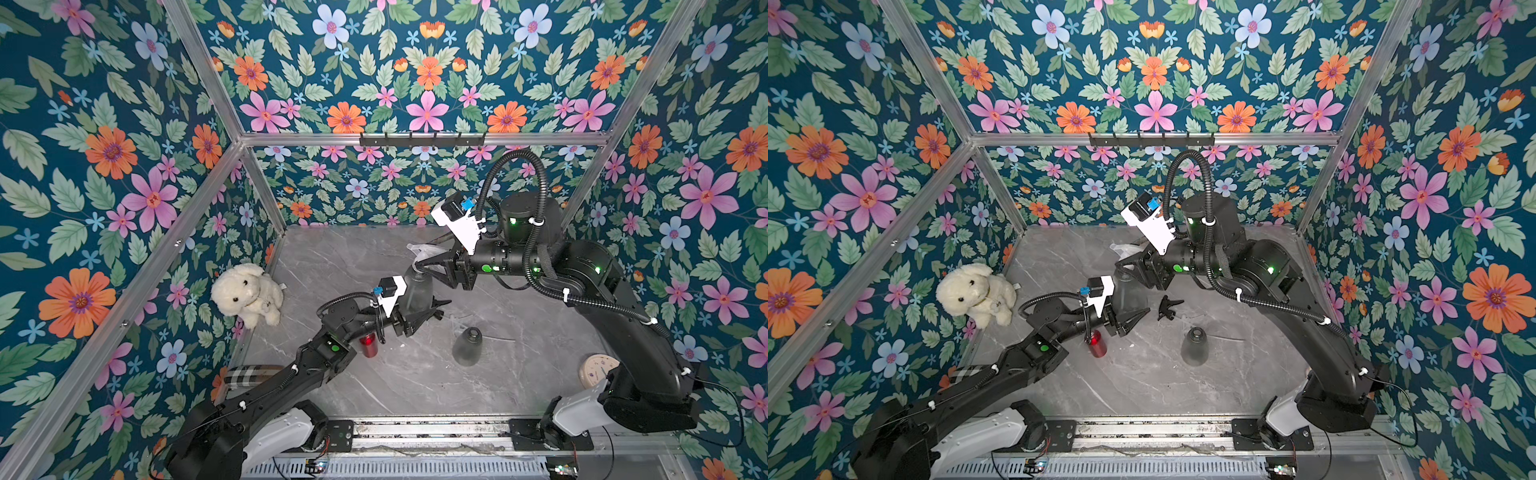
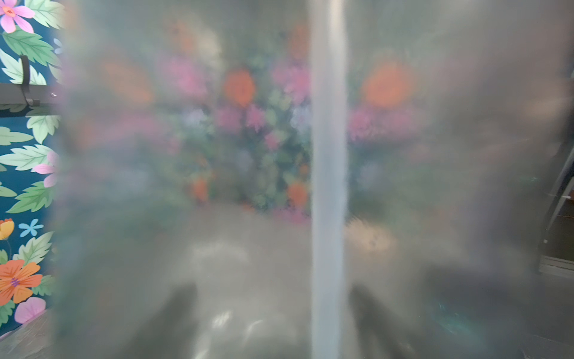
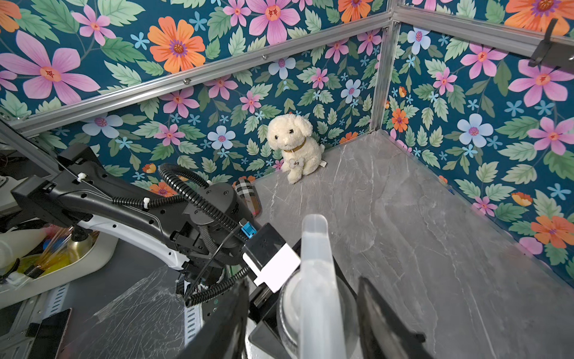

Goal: Attach spray nozzles to spray bottles
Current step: Screw the spray nozzle on the spray bottle.

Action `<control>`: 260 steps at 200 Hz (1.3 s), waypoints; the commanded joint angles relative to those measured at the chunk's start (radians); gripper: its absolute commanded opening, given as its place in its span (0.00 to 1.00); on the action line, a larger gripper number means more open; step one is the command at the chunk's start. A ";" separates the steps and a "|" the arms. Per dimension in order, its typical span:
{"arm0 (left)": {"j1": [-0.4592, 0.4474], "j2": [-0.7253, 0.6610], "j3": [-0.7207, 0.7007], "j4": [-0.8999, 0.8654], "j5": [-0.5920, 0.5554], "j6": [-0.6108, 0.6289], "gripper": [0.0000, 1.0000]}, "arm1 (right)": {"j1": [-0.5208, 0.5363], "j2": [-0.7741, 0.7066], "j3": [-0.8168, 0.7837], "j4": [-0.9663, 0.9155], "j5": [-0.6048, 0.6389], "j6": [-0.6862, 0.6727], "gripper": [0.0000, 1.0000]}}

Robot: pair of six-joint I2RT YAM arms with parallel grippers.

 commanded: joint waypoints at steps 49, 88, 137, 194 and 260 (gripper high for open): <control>-0.014 0.002 0.026 -0.035 -0.065 0.055 0.00 | 0.020 0.017 0.004 -0.020 0.080 -0.013 0.27; -0.029 -0.002 0.025 -0.037 -0.120 0.070 0.00 | 0.025 0.020 -0.007 -0.019 0.128 0.016 0.20; -0.039 -0.016 0.016 -0.002 -0.185 0.074 0.00 | 0.037 -0.071 -0.183 0.126 0.164 0.072 0.18; -0.039 -0.027 0.009 0.040 -0.211 0.053 0.00 | 0.070 -0.152 -0.366 0.316 0.221 0.130 0.16; -0.039 -0.033 0.026 0.046 -0.280 0.059 0.00 | 0.172 -0.212 -0.543 0.523 0.448 0.189 0.15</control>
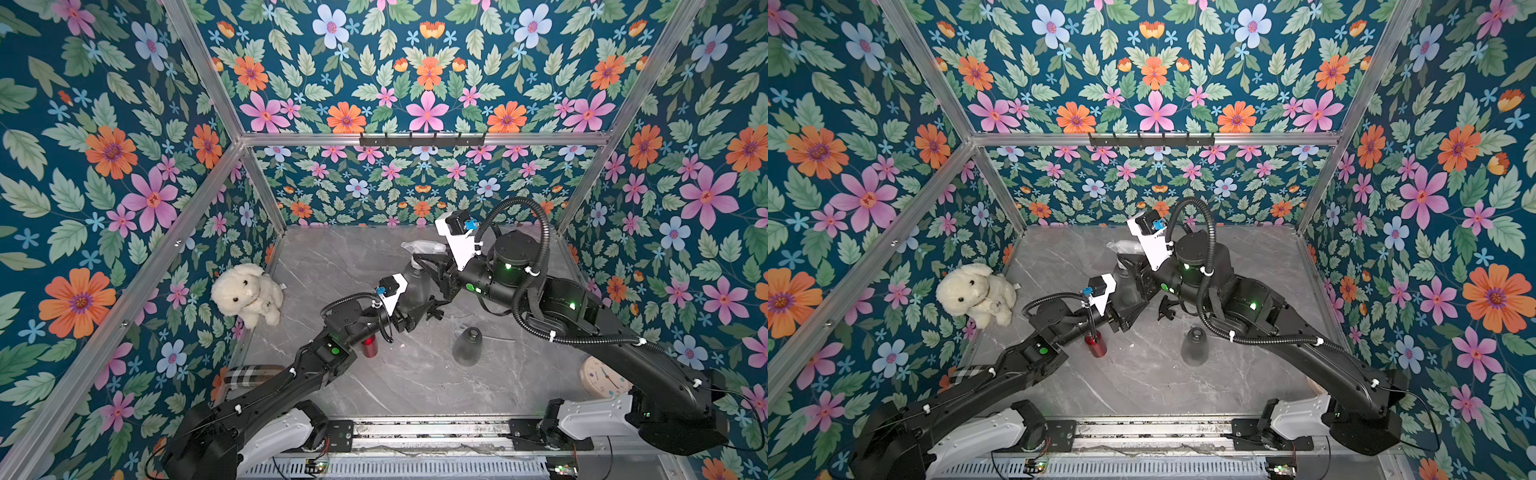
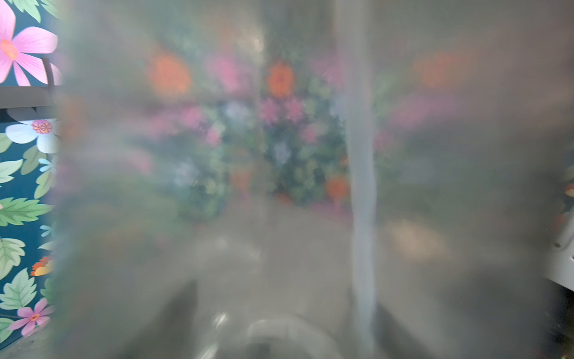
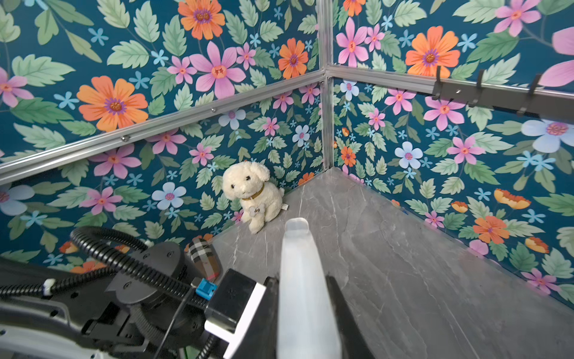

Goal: Attach spray nozzles to spray bottles
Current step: Screw the spray nozzle on the spray bottle.

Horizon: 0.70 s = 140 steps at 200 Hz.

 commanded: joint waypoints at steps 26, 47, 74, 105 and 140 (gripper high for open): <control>0.001 -0.016 0.019 0.115 -0.044 -0.014 0.00 | 0.017 -0.039 -0.083 0.043 0.042 0.054 0.15; 0.002 -0.018 0.015 0.121 -0.055 -0.017 0.00 | 0.018 -0.052 -0.111 0.081 0.051 0.072 0.15; 0.002 -0.019 0.015 0.124 -0.058 -0.017 0.00 | 0.026 -0.061 -0.152 0.130 0.056 0.082 0.15; 0.002 -0.015 0.025 0.104 -0.031 -0.007 0.00 | 0.030 -0.087 -0.187 0.183 0.033 0.065 0.17; 0.002 -0.010 0.025 0.106 -0.019 -0.007 0.00 | 0.029 -0.110 -0.215 0.222 0.002 0.032 0.21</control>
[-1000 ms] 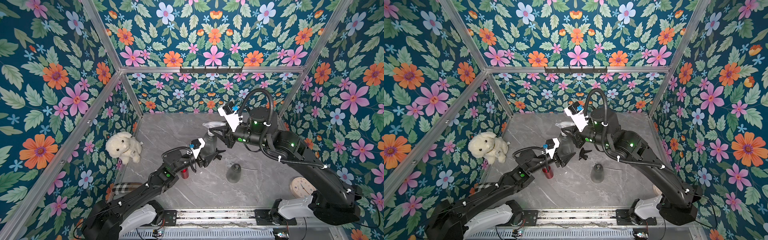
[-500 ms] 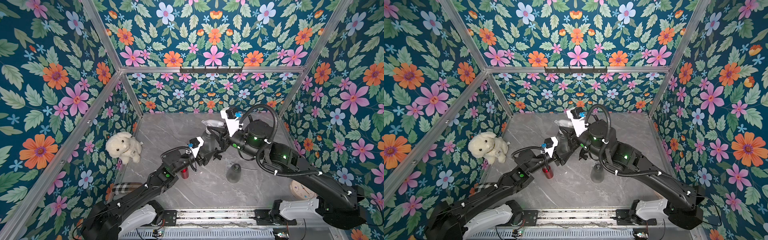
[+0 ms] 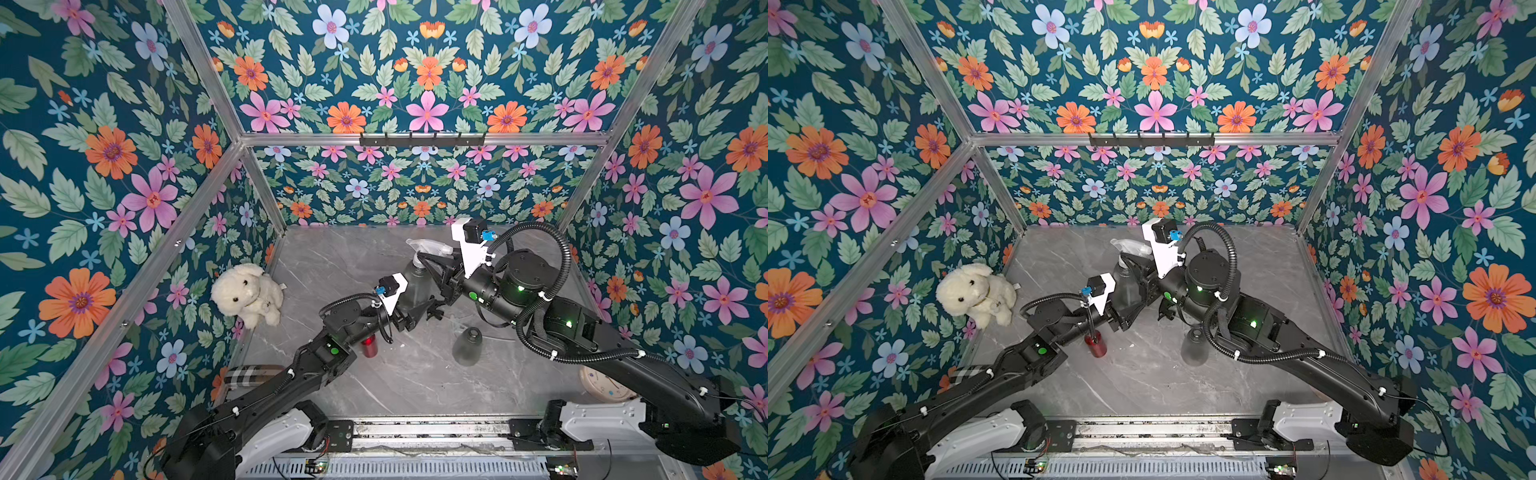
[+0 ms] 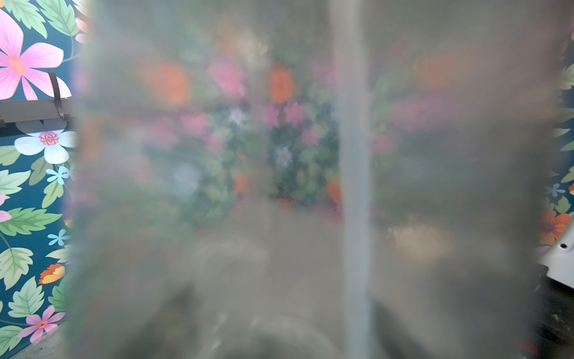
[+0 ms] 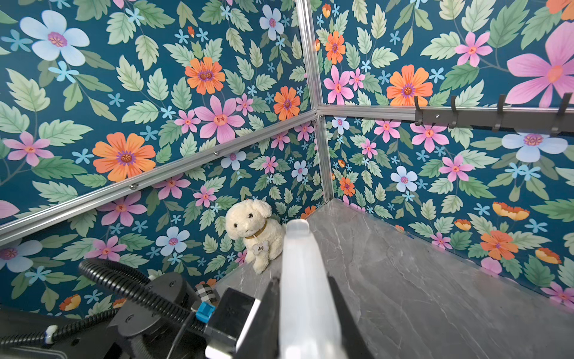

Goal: Attach spray nozzles to spray bottles
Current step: Screw the spray nozzle on the spray bottle.

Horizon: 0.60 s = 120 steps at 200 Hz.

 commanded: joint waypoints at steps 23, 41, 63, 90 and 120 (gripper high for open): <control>0.002 0.002 0.007 0.119 -0.013 -0.025 0.00 | 0.003 -0.006 -0.021 -0.023 -0.064 -0.033 0.24; 0.002 0.006 0.010 0.115 -0.003 -0.025 0.00 | 0.003 0.002 -0.007 -0.042 -0.071 -0.038 0.24; 0.001 0.007 0.014 0.102 -0.004 -0.021 0.00 | 0.004 0.021 0.043 -0.107 -0.061 -0.038 0.23; 0.000 0.005 0.016 0.093 -0.037 -0.008 0.00 | 0.012 0.032 0.067 -0.148 -0.026 -0.032 0.20; -0.001 0.015 0.026 0.088 -0.058 -0.002 0.00 | 0.030 0.063 0.102 -0.196 0.028 -0.033 0.19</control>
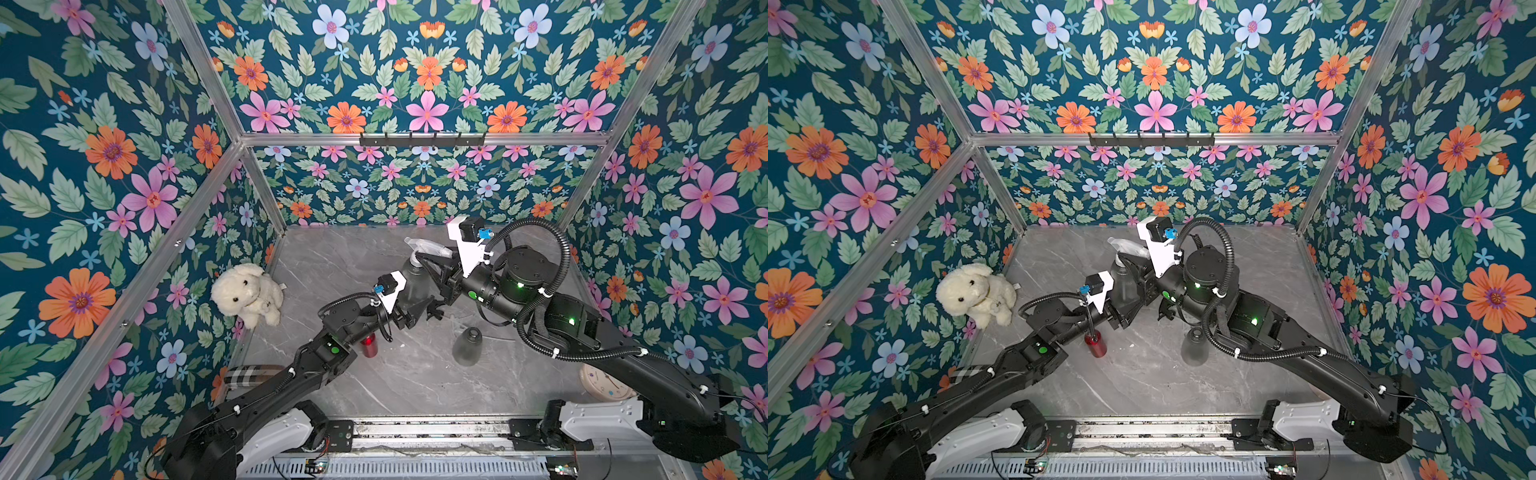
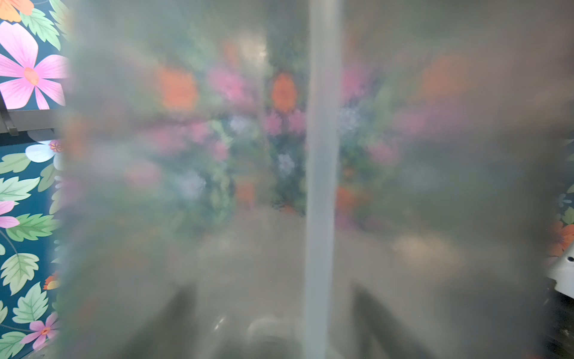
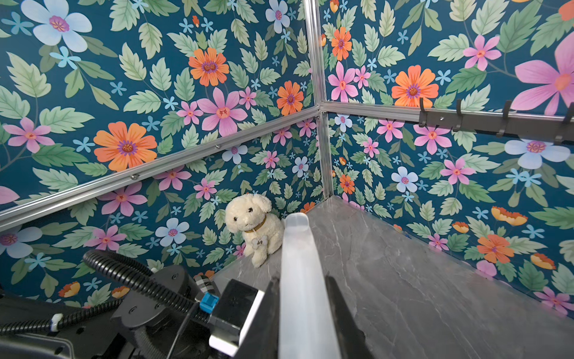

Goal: Attach spray nozzles to spray bottles
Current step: Screw the spray nozzle on the spray bottle.

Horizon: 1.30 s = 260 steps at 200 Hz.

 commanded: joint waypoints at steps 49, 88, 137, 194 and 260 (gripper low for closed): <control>-0.013 0.011 0.027 0.067 -0.084 0.018 0.00 | 0.056 0.067 0.056 -0.165 0.141 -0.006 0.18; -0.021 0.022 0.026 0.070 -0.113 0.018 0.00 | 0.073 0.078 0.057 -0.161 0.208 -0.007 0.22; -0.021 0.037 0.024 0.083 -0.120 -0.008 0.00 | 0.072 0.062 0.070 -0.121 0.200 -0.057 0.38; -0.021 0.037 0.008 0.085 -0.117 -0.015 0.00 | 0.072 0.030 0.076 -0.099 0.179 -0.093 0.54; -0.021 0.033 0.008 0.084 -0.112 -0.016 0.00 | 0.072 -0.068 0.022 -0.112 0.062 -0.097 0.68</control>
